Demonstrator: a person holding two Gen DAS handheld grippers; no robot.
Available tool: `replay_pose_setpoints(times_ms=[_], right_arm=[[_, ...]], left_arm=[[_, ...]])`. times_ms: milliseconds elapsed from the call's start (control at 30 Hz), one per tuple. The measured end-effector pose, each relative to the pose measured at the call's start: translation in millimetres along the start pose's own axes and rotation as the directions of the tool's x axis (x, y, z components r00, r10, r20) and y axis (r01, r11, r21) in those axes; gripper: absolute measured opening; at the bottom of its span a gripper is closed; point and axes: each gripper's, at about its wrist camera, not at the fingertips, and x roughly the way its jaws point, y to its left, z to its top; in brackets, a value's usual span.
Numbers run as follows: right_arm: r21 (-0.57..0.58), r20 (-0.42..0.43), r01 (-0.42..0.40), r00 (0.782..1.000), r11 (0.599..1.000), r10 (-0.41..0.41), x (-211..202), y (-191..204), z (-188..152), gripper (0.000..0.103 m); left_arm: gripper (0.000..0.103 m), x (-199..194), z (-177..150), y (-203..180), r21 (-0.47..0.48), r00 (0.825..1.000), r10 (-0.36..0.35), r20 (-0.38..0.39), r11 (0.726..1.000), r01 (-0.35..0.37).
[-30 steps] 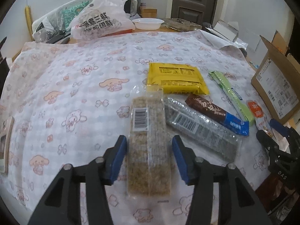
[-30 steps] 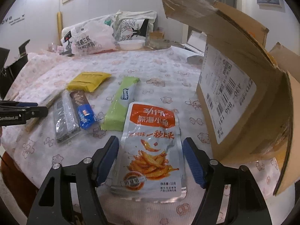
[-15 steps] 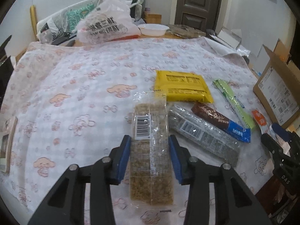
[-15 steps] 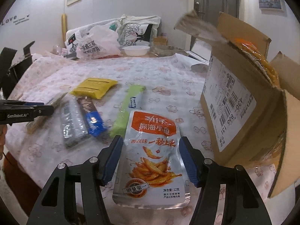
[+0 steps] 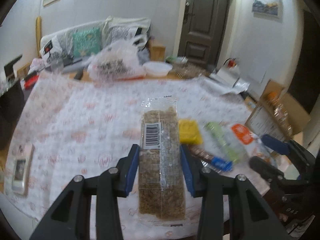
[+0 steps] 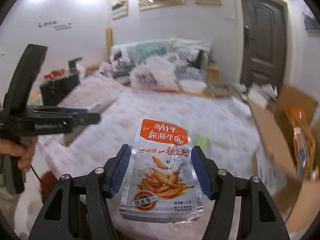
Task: Organize snacks
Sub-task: 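Carry the granola bar and fish pouch with both grippers into the box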
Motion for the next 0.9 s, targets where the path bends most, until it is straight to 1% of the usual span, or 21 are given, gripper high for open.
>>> replay_pose_setpoints(times_ms=[100, 200, 233, 300, 433, 500, 567, 633, 667, 800, 833, 900], right_arm=[[-0.019, 0.052, -0.023, 0.998, 1.000, 0.024, -10, -1, 24, 0.059], [-0.037, 0.104, 0.007, 0.995, 0.999, -0.003, -24, -10, 43, 0.059], [-0.040, 0.120, 0.025, 0.993, 0.999, -0.020, -29, -17, 49, 0.059], [-0.036, 0.140, 0.062, 0.989, 0.997, -0.056, -40, -32, 56, 0.059], [0.008, 0.145, 0.140, 0.979, 0.990, -0.140, -58, -79, 60, 0.059], [0.039, 0.135, 0.184, 0.973, 0.982, -0.188, -65, -103, 57, 0.060], [0.073, 0.116, 0.228, 0.965, 0.971, -0.236, -72, -127, 50, 0.060], [0.102, 0.085, 0.265, 0.958, 0.959, -0.274, -75, -151, 41, 0.060], [0.114, 0.071, 0.276, 0.956, 0.954, -0.285, -75, -162, 36, 0.060], [0.136, 0.020, 0.316, 0.947, 0.939, -0.321, -70, -198, 19, 0.060], [0.136, 0.012, 0.322, 0.945, 0.937, -0.326, -68, -203, 17, 0.060], [0.145, -0.010, 0.323, 0.946, 0.935, -0.325, -63, -217, 11, 0.060]], left_arm=[[0.038, -14, 19, -13, 0.021, 0.998, -0.035, 0.042, 0.999, 0.034], [0.038, -27, 42, -39, 0.068, 0.993, -0.088, 0.081, 0.994, 0.083], [0.038, -31, 51, -53, 0.092, 0.989, -0.119, 0.093, 0.990, 0.110], [0.038, -33, 63, -75, 0.125, 0.982, -0.157, 0.104, 0.982, 0.144], [0.038, -27, 88, -129, 0.188, 0.963, -0.250, 0.102, 0.955, 0.228], [0.038, -18, 97, -158, 0.210, 0.952, -0.294, 0.087, 0.939, 0.271], [0.038, -5, 105, -187, 0.221, 0.938, -0.343, 0.055, 0.920, 0.324], [0.038, 10, 109, -213, 0.230, 0.926, -0.377, 0.018, 0.903, 0.363], [0.038, 21, 111, -229, 0.235, 0.920, -0.393, -0.012, 0.893, 0.384], [0.038, 54, 113, -270, 0.235, 0.903, -0.417, -0.100, 0.872, 0.429], [0.038, 64, 113, -281, 0.229, 0.896, -0.424, -0.130, 0.867, 0.443], [0.038, 76, 110, -294, 0.224, 0.889, -0.427, -0.166, 0.862, 0.456]])
